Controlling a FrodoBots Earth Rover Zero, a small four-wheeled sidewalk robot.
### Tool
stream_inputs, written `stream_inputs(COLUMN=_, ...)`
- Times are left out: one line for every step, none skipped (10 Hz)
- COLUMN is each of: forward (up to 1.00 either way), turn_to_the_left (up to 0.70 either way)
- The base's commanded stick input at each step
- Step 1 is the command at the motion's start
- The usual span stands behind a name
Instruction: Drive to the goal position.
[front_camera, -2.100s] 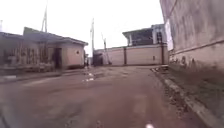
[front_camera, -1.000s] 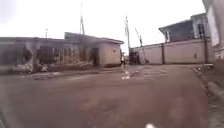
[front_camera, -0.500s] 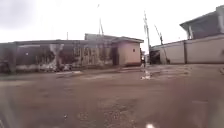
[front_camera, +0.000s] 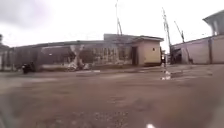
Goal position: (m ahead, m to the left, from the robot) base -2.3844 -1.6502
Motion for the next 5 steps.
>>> stream_inputs(forward=0.0, turn_to_the_left=0.85)
stream_inputs(forward=0.0, turn_to_the_left=0.85)
stream_inputs(forward=0.0, turn_to_the_left=0.85)
stream_inputs(forward=0.0, turn_to_the_left=0.85)
stream_inputs(forward=0.0, turn_to_the_left=0.85)
